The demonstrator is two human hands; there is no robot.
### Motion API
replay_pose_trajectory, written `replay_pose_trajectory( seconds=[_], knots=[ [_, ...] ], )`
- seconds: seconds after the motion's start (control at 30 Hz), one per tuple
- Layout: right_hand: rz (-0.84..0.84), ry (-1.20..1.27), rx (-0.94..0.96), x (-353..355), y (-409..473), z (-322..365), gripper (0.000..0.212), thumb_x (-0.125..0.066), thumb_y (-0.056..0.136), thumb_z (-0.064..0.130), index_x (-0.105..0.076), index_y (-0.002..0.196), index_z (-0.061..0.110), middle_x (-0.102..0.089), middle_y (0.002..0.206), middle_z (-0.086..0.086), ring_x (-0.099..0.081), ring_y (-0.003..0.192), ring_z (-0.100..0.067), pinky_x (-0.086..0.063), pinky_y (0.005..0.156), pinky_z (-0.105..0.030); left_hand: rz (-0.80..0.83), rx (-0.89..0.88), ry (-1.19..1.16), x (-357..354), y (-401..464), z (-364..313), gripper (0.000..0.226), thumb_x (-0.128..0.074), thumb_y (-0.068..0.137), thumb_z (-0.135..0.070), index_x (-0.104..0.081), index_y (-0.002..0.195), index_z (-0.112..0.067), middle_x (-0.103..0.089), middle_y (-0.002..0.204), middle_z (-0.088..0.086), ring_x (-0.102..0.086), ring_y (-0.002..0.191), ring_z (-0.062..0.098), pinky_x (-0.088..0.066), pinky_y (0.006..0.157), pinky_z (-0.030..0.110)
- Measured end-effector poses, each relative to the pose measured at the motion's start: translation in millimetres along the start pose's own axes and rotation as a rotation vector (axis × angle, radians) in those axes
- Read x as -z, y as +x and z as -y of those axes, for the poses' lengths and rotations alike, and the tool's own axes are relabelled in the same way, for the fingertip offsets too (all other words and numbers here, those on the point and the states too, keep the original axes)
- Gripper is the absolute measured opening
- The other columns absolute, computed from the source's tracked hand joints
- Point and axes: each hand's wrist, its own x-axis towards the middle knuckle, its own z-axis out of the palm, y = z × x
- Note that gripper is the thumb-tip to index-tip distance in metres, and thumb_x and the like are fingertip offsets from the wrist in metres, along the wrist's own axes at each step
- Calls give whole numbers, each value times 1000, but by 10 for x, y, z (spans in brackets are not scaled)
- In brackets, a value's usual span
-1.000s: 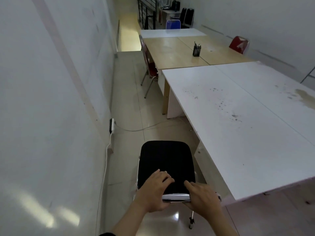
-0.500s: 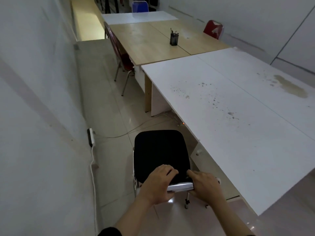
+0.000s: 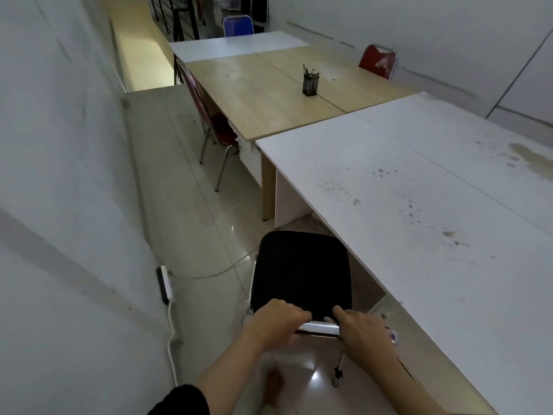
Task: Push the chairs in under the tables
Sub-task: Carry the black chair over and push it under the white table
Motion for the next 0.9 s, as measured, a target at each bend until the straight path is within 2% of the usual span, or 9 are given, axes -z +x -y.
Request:
replay_pose_trajectory(
  seconds=[0.1,0.2,0.3,0.43,0.57,0.63,0.67,0.77,0.9],
  knots=[
    [101,2,-39,69,477,140,40,-84,56,40,-55,78,24,-54,52,4,-48,39,-9,-25,40,-20,-3,14,15,125,139,512,24,-59,84,-16,-59,108,-20,-68,94,2,-66,84,25,-48,66,37],
    [125,75,-88,150,923,300,38,-62,76,50,-51,103,24,-63,88,3,-62,80,-17,-39,60,-29,-2,65,-9,309,233,983,39,-56,87,-30,-53,126,-27,-65,115,0,-63,101,25,-48,77,40],
    [238,230,-127,240,1218,339,51,-53,74,61,-46,115,32,-62,103,7,-60,96,-16,-44,71,-32,67,59,37,448,361,1324,41,-54,87,-34,-52,128,-26,-63,118,2,-60,104,27,-46,83,40],
    [336,253,-230,289,1373,347,50,-51,80,60,-43,122,34,-62,110,6,-59,100,-17,-40,70,-31,169,-144,63,464,513,1545,23,-54,83,-29,-55,101,-14,-65,93,10,-62,84,34,-50,74,45],
    [297,153,-301,392,1603,497,18,-49,89,34,-46,103,23,-58,86,3,-57,83,-24,-28,57,-28,182,-270,94,639,779,1914,22,-53,84,-28,-54,99,-11,-65,93,13,-62,84,36,-49,69,44],
    [286,120,-386,415,1715,607,21,-62,80,36,-52,93,23,-63,80,0,-61,75,-21,-28,55,-28,192,-352,130,770,918,2122,23,-53,85,-29,-55,101,-12,-66,94,13,-63,84,36,-49,68,43],
    [254,117,-415,409,1785,668,24,-65,76,40,-53,90,24,-65,80,-1,-63,74,-20,-29,56,-28,207,-416,157,870,1014,2229,23,-53,85,-28,-55,100,-11,-66,93,14,-63,83,37,-49,67,43],
    [256,202,-497,463,1939,830,22,-50,88,40,-47,101,22,-64,101,-5,-60,93,-27,-33,64,-33,254,-587,239,1155,1246,2406,22,-51,87,-26,-54,97,-7,-65,89,16,-63,78,39,-48,64,43],
    [232,186,-610,469,2050,1026,28,-45,90,46,-47,106,22,-62,101,-7,-58,92,-29,-32,65,-33,292,-772,314,1367,1496,2538,23,-54,87,-24,-54,96,-3,-65,88,19,-63,76,40,-48,62,44]
  ],
)
